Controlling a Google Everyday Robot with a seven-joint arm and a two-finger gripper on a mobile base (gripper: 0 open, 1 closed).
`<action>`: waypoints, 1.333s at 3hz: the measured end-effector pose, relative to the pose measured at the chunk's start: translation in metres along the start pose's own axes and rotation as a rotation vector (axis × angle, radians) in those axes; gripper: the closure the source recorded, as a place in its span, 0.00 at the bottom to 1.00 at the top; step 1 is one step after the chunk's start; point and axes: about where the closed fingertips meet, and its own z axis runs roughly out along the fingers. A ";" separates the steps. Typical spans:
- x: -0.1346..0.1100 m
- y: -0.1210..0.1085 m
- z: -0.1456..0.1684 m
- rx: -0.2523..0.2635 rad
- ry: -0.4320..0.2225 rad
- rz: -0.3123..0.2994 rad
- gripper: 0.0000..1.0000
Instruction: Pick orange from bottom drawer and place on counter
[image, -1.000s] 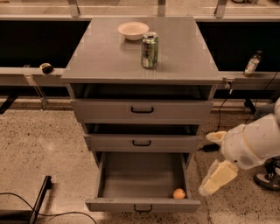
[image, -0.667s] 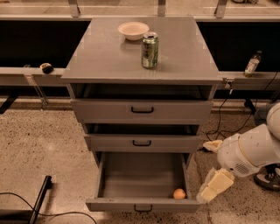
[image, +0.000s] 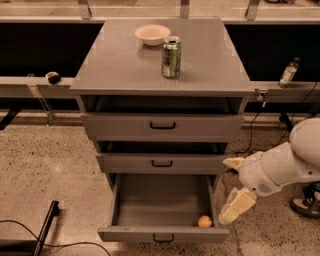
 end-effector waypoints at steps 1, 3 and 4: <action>0.009 -0.023 0.047 0.007 -0.105 -0.086 0.00; 0.046 -0.038 0.108 -0.010 -0.205 -0.111 0.00; 0.051 -0.039 0.124 -0.051 -0.157 -0.114 0.00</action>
Offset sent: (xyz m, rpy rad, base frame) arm 0.0615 -0.0046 -0.1722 0.2641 -0.1776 0.0913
